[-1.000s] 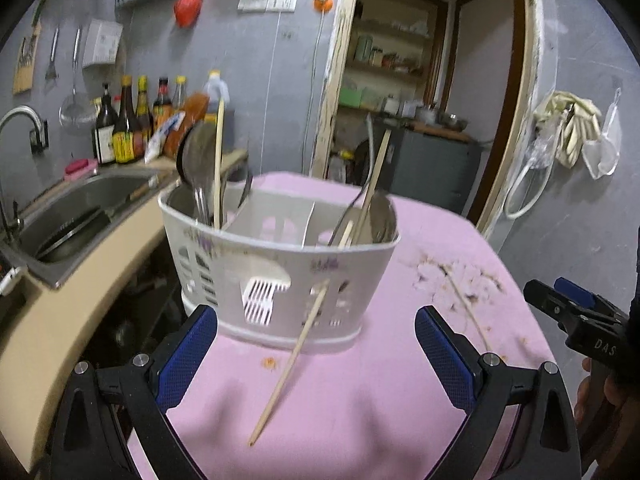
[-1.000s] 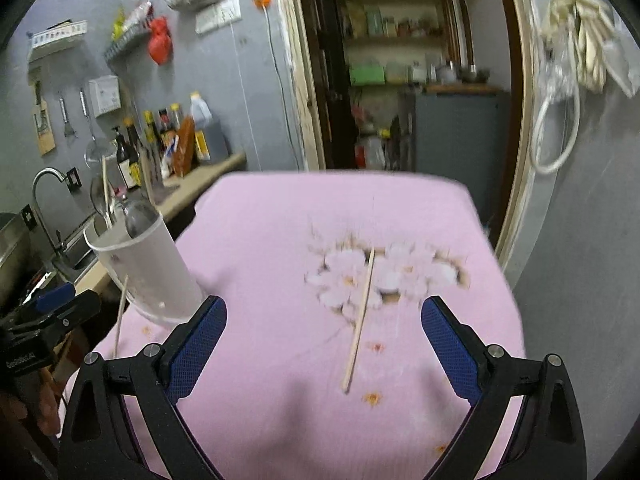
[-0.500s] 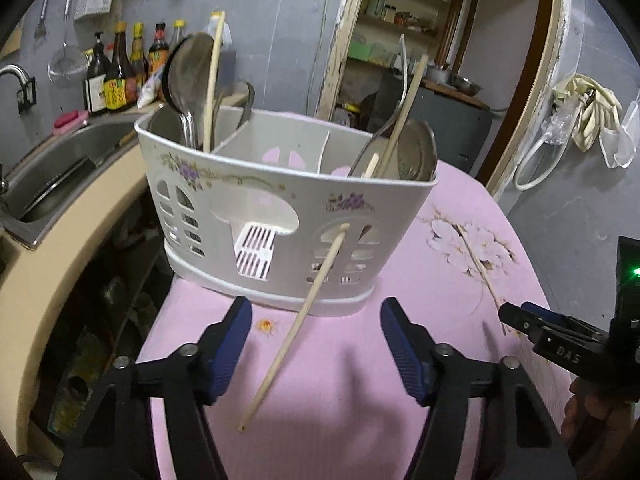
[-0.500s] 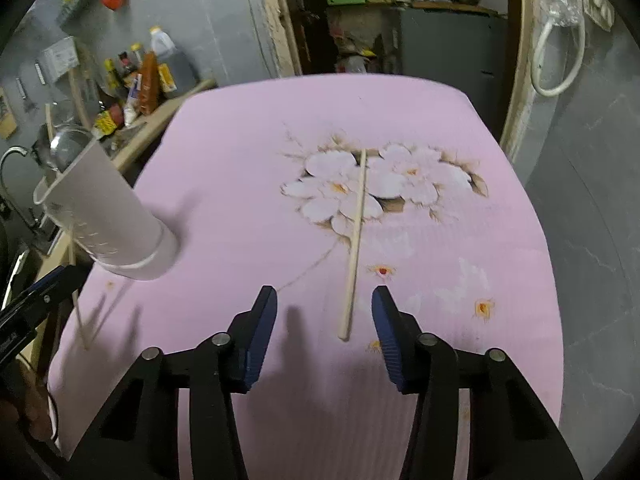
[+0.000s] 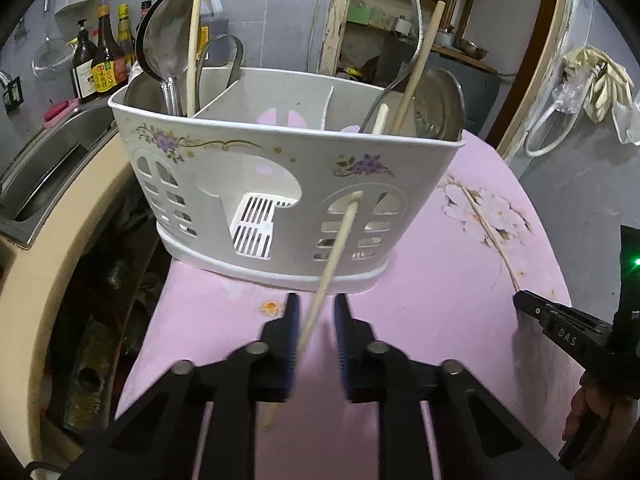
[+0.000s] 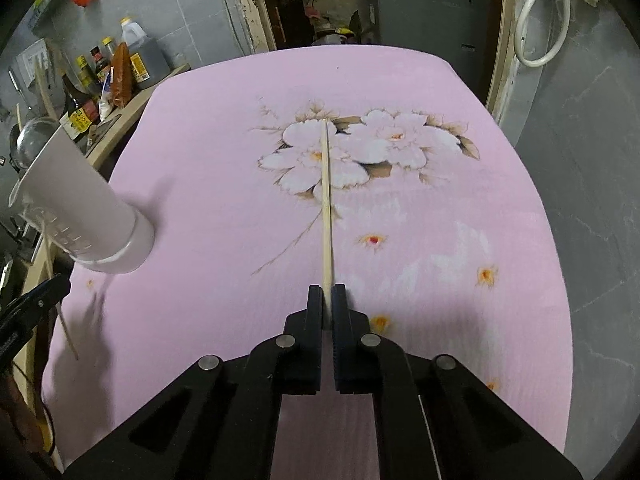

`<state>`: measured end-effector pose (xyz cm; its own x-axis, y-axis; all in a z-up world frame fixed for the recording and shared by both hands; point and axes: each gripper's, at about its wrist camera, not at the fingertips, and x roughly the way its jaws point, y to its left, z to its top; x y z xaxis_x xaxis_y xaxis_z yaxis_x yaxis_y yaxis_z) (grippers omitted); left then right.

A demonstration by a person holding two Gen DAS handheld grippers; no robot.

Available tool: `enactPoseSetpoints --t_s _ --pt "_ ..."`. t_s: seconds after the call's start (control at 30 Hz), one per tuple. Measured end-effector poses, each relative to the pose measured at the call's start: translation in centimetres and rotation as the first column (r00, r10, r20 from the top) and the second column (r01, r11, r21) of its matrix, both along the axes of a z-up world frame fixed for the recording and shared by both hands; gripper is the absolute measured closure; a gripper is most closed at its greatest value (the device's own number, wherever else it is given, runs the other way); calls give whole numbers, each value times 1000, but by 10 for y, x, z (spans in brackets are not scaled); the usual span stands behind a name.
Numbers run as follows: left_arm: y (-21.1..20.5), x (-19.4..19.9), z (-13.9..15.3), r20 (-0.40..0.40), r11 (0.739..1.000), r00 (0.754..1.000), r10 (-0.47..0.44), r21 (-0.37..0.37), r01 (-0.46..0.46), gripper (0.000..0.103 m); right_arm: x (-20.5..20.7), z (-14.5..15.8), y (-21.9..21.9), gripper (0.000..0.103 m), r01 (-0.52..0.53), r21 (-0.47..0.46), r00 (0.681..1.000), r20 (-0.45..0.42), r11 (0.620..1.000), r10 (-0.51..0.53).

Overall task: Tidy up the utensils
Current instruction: 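Close the left tool on the leaning chopstick while the right tool closes on the cloth chopstick, then lift both chopsticks and carry them over the white caddy with both tools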

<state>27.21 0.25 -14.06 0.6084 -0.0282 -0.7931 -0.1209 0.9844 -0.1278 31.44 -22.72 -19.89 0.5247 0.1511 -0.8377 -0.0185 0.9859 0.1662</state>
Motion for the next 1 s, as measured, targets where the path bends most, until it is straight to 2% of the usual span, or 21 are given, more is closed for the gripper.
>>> enactPoseSetpoints --t_s 0.2,0.43,0.57,0.87,1.0 --pt "0 -6 2 -14 996 997 -81 21 82 97 -21 3 6 99 2 29 1000 -22 1000 -2" --pt "-4 -18 0 -79 978 974 -210 -9 210 98 -53 6 18 99 28 61 998 -65 998 -24" --pt "5 -18 2 -123 967 961 -247 -90 237 98 -74 10 24 99 31 58 996 -86 998 -26" --pt "11 -27 -2 -202 931 918 -341 -205 301 98 -116 13 31 99 76 65 988 -138 995 -66" --pt "10 -34 1 -188 915 904 -384 -206 346 98 -128 10 38 99 85 73 983 -166 994 -72"
